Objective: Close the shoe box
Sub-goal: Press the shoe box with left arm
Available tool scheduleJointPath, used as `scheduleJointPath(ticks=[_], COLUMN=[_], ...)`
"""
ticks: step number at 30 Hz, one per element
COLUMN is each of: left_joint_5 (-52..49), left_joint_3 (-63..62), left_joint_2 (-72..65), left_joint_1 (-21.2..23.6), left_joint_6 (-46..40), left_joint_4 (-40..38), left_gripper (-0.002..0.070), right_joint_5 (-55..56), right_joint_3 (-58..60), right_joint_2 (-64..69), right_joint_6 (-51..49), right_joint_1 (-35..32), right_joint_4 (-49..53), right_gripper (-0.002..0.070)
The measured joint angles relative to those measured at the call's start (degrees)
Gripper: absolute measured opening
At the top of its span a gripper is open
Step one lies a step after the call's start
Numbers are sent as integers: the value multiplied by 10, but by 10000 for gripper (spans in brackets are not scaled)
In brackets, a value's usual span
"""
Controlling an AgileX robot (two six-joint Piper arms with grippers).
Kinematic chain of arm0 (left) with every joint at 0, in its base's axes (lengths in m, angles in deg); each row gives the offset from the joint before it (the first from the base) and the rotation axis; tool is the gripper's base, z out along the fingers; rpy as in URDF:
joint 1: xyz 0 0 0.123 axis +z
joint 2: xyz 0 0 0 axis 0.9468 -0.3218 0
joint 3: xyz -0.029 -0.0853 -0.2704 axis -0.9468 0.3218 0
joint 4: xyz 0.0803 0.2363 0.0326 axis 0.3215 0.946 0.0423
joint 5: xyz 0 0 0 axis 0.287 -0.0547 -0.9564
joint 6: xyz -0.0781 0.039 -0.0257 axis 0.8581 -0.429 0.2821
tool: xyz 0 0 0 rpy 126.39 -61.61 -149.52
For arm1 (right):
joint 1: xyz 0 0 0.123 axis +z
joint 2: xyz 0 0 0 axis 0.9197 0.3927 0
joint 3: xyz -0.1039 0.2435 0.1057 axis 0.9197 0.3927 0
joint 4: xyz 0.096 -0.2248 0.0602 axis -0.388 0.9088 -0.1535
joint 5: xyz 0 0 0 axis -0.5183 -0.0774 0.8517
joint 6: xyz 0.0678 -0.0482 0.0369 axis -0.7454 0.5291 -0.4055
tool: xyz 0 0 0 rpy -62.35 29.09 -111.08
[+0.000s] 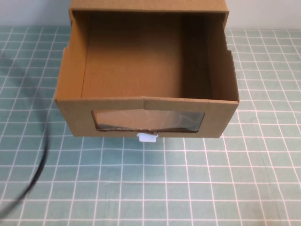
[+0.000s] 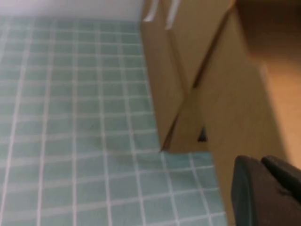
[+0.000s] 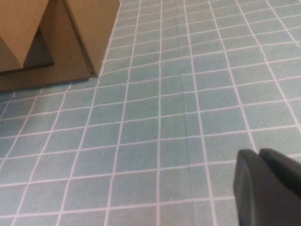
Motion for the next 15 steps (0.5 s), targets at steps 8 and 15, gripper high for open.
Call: scheduleJointPath(ticks=[8,15], left_joint_5=[-107,-181], left_joint_3=[-332,-540], left_joint_2=[-282,-450], left_joint_1=[-20,-22], left_joint_6=[-182,-244], left_joint_4=[-99,-147], left_gripper=[-5,-5], right_joint_5=[0,0], right_joint_3=[0,0], right_joint_2=[0,0], right_joint_6=[0,0], right_joint_1=[0,0], right_joint_4=[0,0], right_gripper=[-11,-11])
